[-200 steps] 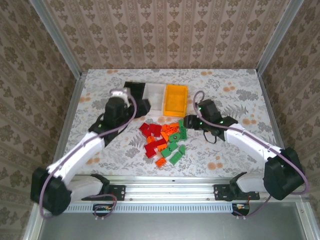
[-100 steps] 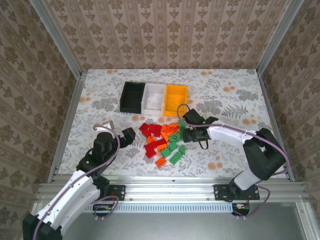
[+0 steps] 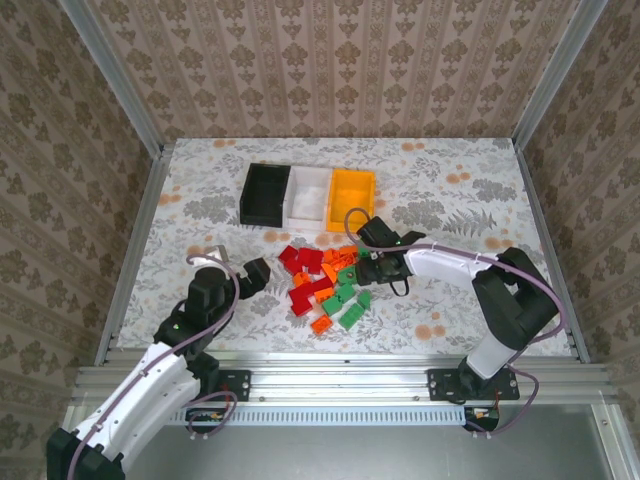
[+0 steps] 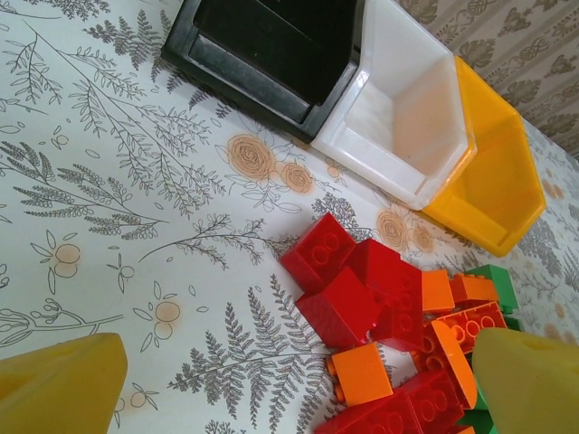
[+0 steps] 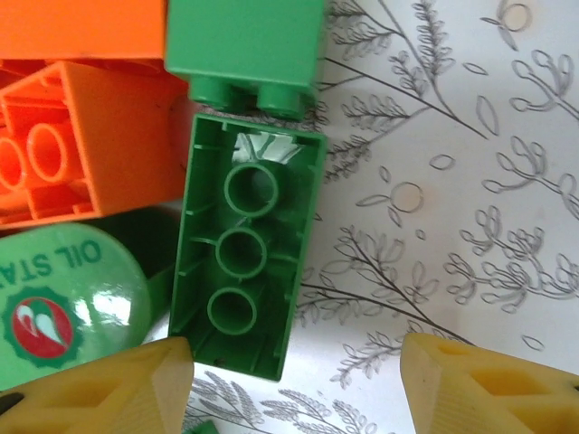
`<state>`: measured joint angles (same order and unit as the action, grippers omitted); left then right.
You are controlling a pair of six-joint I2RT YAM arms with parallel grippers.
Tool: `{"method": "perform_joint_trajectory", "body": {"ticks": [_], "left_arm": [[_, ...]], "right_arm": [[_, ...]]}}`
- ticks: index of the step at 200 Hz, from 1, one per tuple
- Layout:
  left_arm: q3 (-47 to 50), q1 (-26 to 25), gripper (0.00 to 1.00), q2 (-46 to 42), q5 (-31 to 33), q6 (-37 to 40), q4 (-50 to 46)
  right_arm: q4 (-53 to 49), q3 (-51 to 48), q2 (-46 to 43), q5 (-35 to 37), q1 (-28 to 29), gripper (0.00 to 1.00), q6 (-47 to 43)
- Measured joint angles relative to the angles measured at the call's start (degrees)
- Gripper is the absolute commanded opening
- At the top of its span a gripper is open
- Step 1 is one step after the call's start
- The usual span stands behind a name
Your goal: Sort the legos into containers by color
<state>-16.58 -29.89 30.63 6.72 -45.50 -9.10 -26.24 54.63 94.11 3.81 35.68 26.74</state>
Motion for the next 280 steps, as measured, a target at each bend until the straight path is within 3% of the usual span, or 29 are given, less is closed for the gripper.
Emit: {"method": "perform_joint_trajectory", "body": {"ticks": [48,137,201,280], "left_arm": [[0.00,0.00,1.00,0.00,0.07,0.02,0.00],[0.07,0.00,1.00,0.00,0.22,0.02,-1.07],[0.07,0.00,1.00,0.07,0.20,0.04,-1.22],[-0.50,0.00,1.00,1.49,-0.04,0.28,-2.23]], "right_arm": [[0.31,2.45,0.59,-0.90,1.53,0.72,-0.24],[1.95,3.74,2.58,-0.79,0.98,0.69,-0.22],[2.45,0.61,-2.25,-3.45,-0.98,0.66,-1.29],[4.04,0.63,0.94,-4.26,-3.19,0.62,-1.29]]}}
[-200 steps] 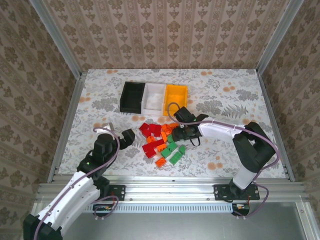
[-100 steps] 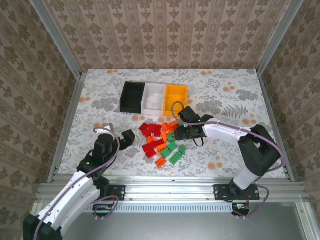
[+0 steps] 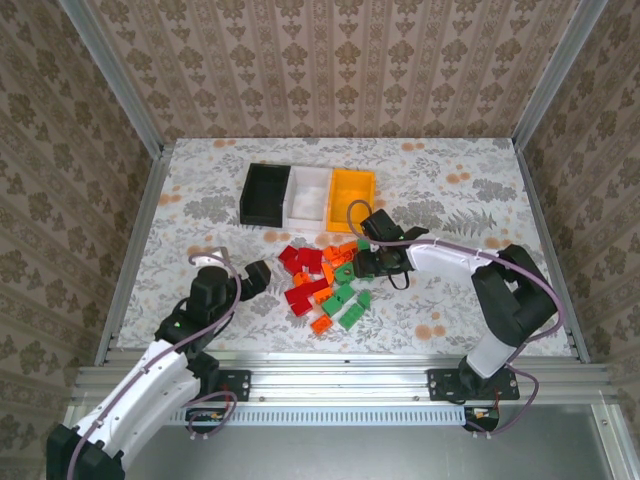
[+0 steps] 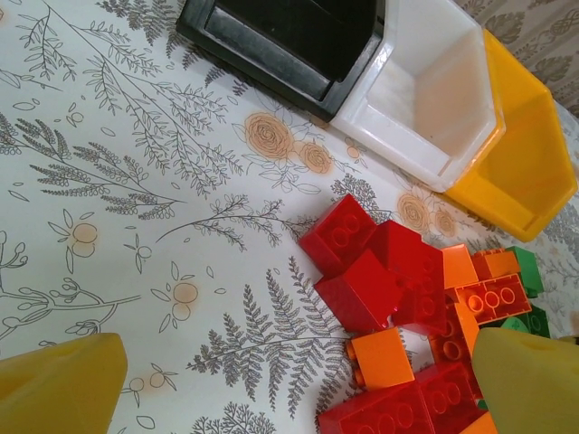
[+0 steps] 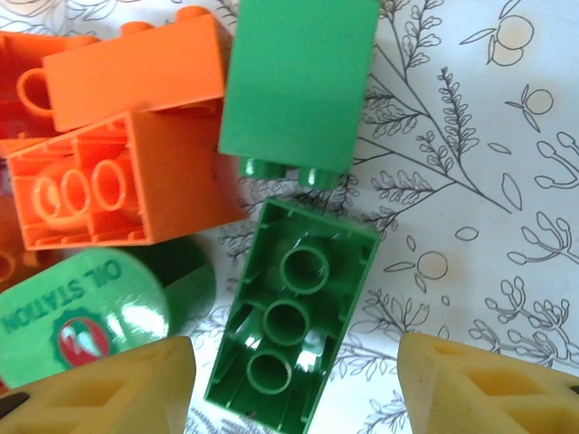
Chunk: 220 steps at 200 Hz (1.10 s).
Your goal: Sort the legos into containers by color
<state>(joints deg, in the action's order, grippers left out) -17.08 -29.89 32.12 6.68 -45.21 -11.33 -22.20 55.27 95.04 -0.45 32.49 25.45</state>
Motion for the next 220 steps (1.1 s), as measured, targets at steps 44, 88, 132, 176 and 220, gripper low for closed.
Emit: {"method": "perform_joint_trajectory", "body": {"ticks": [44,88,132,176,220], "left_arm": [[-0.02,0.00,1.00,-0.68,0.00,-0.02,-0.04],[-0.02,0.00,1.00,-0.72,0.00,-0.04,0.00],[-0.02,0.00,1.00,-0.57,-0.04,-0.04,0.02],[-0.02,0.00,1.00,0.20,0.04,-0.07,0.02],[0.00,0.31,1.00,1.27,0.24,-0.48,-0.07]], "right_arm": [[2.05,0.00,1.60,-1.11,-0.42,0.63,0.02],[3.85,-0.13,2.60,-1.42,-0.39,0.55,0.39],[3.82,-0.63,3.58,3.28,0.17,0.36,0.26],[3.76,-1.46,2.05,6.32,0.92,0.20,0.22],[1.88,-1.88,-6.01,7.98,1.60,0.20,0.17]]}}
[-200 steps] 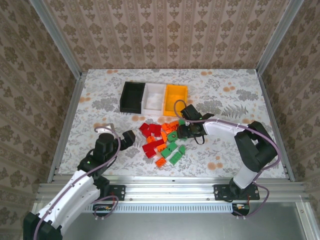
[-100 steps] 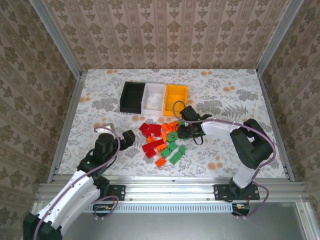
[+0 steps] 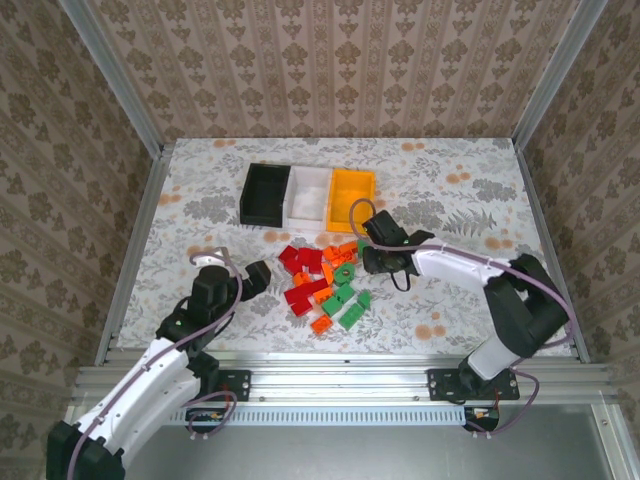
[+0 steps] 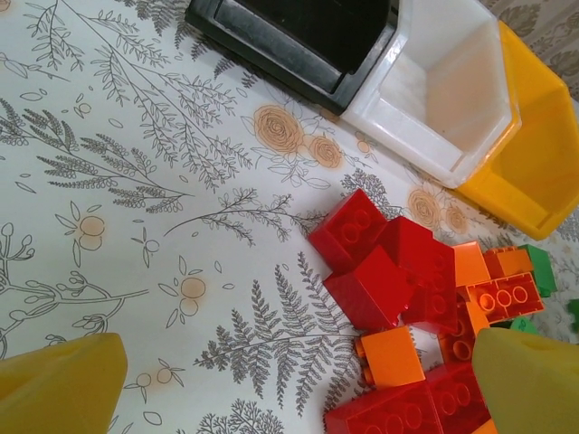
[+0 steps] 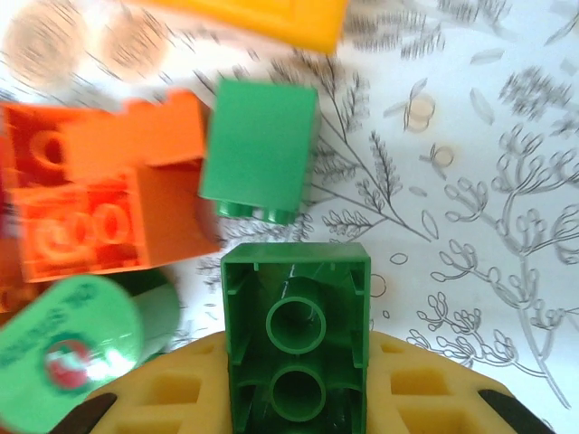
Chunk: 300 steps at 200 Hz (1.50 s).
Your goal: Sort the legos into containers by color
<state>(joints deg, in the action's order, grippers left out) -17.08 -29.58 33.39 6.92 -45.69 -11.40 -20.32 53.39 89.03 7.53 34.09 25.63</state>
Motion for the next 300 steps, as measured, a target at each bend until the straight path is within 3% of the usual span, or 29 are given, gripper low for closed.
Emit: {"method": "perform_joint_trajectory", "body": {"ticks": [29,68,116,152,195,218,252,275,300], "left_arm": [[0.11,1.68,1.00,0.00,-0.15,-1.53,-1.27],[1.75,5.16,1.00,-0.04,-2.58,-3.74,-2.69],[4.37,6.08,1.00,-0.87,-7.02,-7.28,-2.36],[4.39,6.43,1.00,-2.27,-8.90,-8.26,-2.36],[4.39,6.45,1.00,-2.64,-9.88,-8.28,-2.32],[4.39,6.45,1.00,-2.60,-10.21,-8.28,-1.92],[4.37,6.43,0.94,0.11,-11.15,-7.61,0.92],[2.80,6.29,0.89,6.54,-11.74,-5.46,1.57],[-1.22,4.59,0.78,16.17,-12.00,-2.86,2.16]], "right_arm": [[-0.42,0.02,-4.39,2.62,0.09,0.20,-0.55],[-3.61,5.46,-1.46,3.69,-0.15,0.21,-2.19],[-3.89,27.39,13.42,2.51,-2.51,0.22,-4.87],[-4.81,37.75,24.92,0.79,-4.48,0.24,-6.08],[-7.52,45.53,31.93,-0.26,-5.60,0.48,-7.69],[-8.35,47.52,31.98,-0.26,-5.60,0.49,-8.22],[-7.82,45.68,29.22,-0.24,-5.33,0.49,-8.66],[-5.68,35.54,20.72,-0.15,-4.42,0.46,-8.41],[-2.69,20.41,9.05,-0.24,-1.97,0.46,-6.78]]}}
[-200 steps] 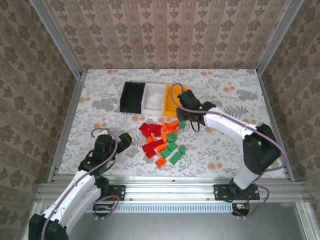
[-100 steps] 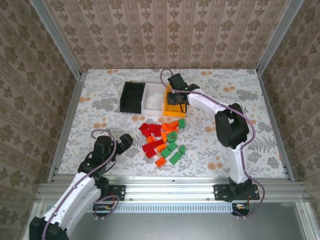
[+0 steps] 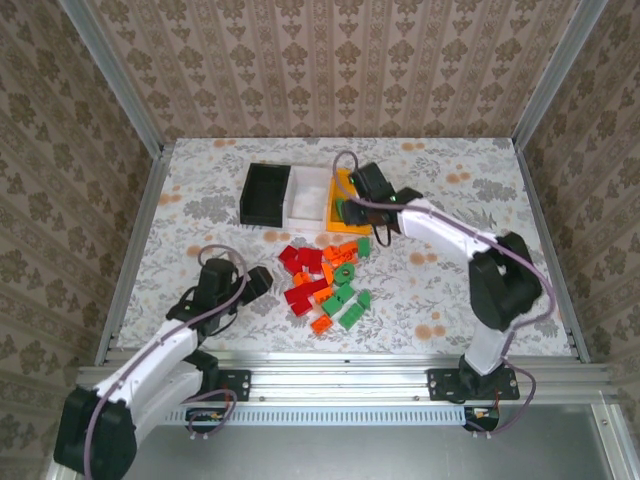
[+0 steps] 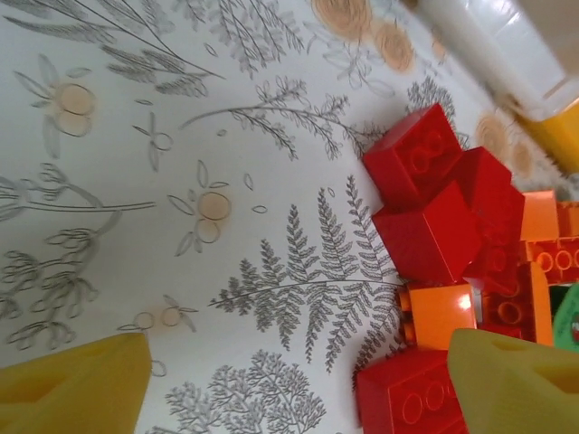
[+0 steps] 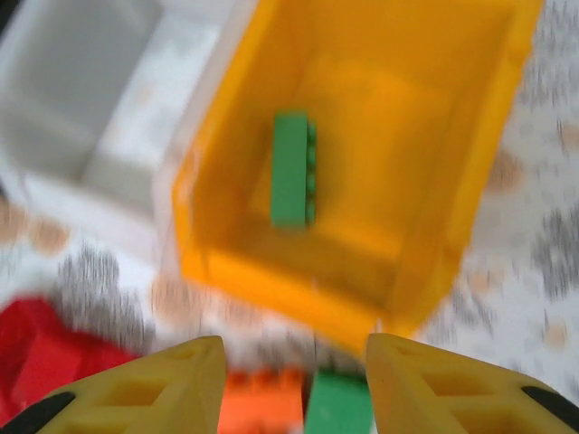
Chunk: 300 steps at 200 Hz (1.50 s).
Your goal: Sort the legos into containers by color
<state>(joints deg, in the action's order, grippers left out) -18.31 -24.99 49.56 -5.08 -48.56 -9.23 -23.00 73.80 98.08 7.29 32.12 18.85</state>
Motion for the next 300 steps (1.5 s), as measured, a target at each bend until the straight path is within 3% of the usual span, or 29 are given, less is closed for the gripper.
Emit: {"method": "perform_joint_trajectory", "body": {"ticks": [39,57,77,87,112,145,196,300], "left_arm": [[-11.89,-11.37,0.68,12.79,3.37,9.99,-4.11],[-18.51,-15.80,0.57,16.94,5.31,16.09,-7.23],[-21.77,-18.16,0.54,19.19,8.07,20.02,-10.93],[-21.77,-18.95,0.54,19.19,9.38,21.05,-13.16],[-20.52,-22.77,0.67,17.57,9.86,22.64,-17.44],[-20.46,-30.18,0.64,16.72,10.05,23.17,-19.10],[-20.46,-32.00,0.66,23.93,9.55,23.17,-19.50],[-17.49,-29.33,0.69,24.11,2.49,22.91,-15.21]], "right_arm": [[2.01,-19.67,-10.14,-0.13,2.29,0.46,2.49],[1.75,-23.21,-11.28,-0.07,2.19,0.47,2.78],[2.03,-23.93,-12.41,-0.02,1.99,0.47,2.82],[2.51,-23.93,-13.07,-0.02,1.99,0.48,2.80],[3.65,-23.93,-13.60,-0.02,1.88,0.49,2.75],[4.04,-23.91,-13.18,-0.04,1.38,0.50,2.54],[5.18,-23.80,-11.98,-0.09,1.03,0.51,2.51],[5.27,-23.74,-12.96,0.02,1.03,0.52,2.34]]}}
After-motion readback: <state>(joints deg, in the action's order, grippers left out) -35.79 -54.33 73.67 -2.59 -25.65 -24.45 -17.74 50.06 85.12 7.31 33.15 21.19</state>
